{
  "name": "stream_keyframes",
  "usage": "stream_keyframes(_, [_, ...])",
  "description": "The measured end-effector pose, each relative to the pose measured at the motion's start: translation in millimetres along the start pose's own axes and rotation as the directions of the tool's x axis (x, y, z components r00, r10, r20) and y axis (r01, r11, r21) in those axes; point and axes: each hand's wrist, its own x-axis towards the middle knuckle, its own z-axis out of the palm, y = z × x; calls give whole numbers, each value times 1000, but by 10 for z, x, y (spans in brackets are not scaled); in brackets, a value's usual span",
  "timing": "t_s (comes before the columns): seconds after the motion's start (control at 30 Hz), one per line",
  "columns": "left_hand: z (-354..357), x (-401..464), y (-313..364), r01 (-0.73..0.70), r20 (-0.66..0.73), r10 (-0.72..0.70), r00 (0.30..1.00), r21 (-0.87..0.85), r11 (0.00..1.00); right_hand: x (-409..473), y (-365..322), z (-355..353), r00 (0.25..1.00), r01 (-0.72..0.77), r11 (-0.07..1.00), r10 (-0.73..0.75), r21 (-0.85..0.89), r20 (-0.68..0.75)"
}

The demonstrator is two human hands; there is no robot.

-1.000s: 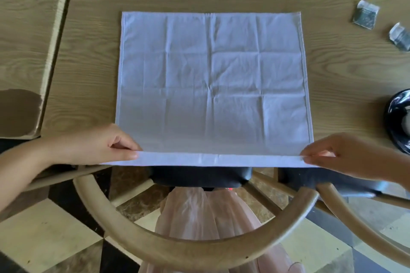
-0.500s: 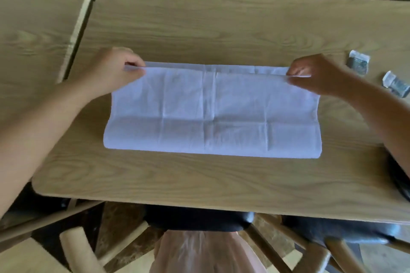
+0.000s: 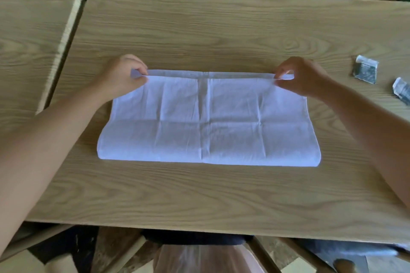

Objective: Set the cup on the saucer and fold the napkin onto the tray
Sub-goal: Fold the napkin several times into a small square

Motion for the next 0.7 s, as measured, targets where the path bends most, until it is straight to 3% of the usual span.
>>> stream_keyframes(0.27, [86, 86, 15, 124, -102, -134, 986, -95, 988, 46, -41, -2, 990, -119, 988, 126, 103, -58])
stream_keyframes(0.47, [181, 59, 26, 30, -197, -44, 979, -74, 997, 10, -81, 108, 976, -110, 994, 112, 24, -188])
stream_keyframes(0.7, [190, -379, 168, 0, -167, -10, 986, -58, 998, -458, -32, 120, 992, -86, 996, 83, -33, -93])
